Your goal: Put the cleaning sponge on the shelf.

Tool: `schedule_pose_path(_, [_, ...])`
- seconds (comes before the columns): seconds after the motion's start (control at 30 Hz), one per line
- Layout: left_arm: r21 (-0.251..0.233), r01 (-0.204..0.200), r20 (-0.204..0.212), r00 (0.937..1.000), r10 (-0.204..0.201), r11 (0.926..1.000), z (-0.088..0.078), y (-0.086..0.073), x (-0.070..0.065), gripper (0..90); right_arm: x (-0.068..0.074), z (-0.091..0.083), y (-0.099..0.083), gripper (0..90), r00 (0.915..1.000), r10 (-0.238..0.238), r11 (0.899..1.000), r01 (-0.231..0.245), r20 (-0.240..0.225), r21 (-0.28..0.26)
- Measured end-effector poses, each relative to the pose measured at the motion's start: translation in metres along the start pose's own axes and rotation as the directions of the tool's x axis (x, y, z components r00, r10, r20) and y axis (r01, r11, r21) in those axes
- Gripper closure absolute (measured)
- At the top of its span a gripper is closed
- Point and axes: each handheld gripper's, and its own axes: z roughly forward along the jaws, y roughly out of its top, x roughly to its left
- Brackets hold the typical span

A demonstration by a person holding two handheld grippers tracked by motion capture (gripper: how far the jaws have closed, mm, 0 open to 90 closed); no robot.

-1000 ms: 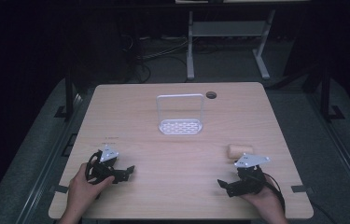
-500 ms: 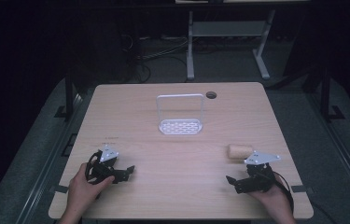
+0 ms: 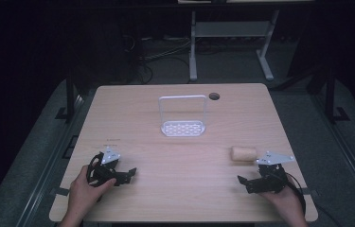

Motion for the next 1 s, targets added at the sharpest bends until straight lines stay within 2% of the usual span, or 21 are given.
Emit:
schedule_pose_path(0.1, [0.000,0.000,0.000,1.0000,0.000,1.0000,0.000,0.000,0.000,12.7,-0.008,-0.002,-0.003,2.9,1.0000,0.004,1.000,-0.004,0.007,-0.006])
schedule_pose_path(0.53, [0.000,0.000,0.000,1.0000,0.000,1.0000,0.000,0.000,0.000,12.7,-0.025,-0.003,-0.006,2.8,0.9999,-0.006,1.000,0.006,0.010,-0.015])
schedule_pose_path(0.87, [0.000,0.000,0.000,1.0000,0.000,1.0000,0.000,0.000,0.000,12.7,-0.036,-0.006,0.001,2.8,0.9996,-0.029,0.999,0.029,-0.001,-0.034])
schedule_pose_path(1.0, [0.000,0.000,0.000,1.0000,0.000,1.0000,0.000,0.000,0.000,12.6,-0.038,-0.006,0.007,2.8,0.9990,-0.040,0.998,0.039,-0.020,-0.046])
